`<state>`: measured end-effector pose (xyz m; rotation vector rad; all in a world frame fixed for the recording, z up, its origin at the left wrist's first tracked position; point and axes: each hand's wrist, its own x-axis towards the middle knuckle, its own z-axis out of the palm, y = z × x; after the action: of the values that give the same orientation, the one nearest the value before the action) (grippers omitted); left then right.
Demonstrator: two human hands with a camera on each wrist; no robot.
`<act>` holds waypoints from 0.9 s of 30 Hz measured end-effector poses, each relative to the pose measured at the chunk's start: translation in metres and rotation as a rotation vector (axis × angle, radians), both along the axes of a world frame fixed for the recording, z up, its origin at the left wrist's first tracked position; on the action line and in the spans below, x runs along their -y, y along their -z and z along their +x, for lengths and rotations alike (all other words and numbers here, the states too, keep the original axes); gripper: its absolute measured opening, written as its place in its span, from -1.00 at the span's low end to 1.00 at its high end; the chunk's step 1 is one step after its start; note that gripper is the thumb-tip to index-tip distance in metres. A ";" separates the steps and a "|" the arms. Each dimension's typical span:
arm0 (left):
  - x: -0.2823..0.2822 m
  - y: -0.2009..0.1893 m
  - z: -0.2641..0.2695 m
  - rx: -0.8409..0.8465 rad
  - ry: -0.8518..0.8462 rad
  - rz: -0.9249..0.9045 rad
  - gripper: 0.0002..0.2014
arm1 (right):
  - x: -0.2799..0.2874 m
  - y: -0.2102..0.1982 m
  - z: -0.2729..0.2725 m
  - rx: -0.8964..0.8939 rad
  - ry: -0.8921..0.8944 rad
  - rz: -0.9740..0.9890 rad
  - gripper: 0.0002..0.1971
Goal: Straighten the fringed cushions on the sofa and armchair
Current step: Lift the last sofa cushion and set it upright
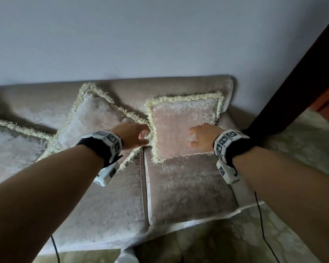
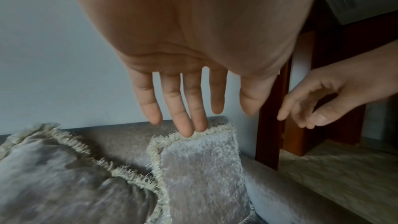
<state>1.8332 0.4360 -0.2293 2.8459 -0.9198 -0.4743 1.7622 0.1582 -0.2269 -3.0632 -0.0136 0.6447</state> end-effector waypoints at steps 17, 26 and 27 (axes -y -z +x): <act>0.102 0.036 0.072 -0.027 0.095 0.062 -0.55 | 0.081 0.032 0.054 0.007 0.116 0.079 -0.41; 0.165 0.105 0.123 -0.160 0.025 0.116 -0.55 | 0.152 0.095 0.116 -0.058 0.048 0.147 -0.44; 0.173 0.115 0.129 -0.166 0.006 0.120 -0.55 | 0.162 0.104 0.125 -0.053 0.031 0.149 -0.43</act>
<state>1.9627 0.2633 -0.3439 2.8550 -0.8982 -0.7782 1.8874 -0.0039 -0.3310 -2.8969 -0.0130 0.6891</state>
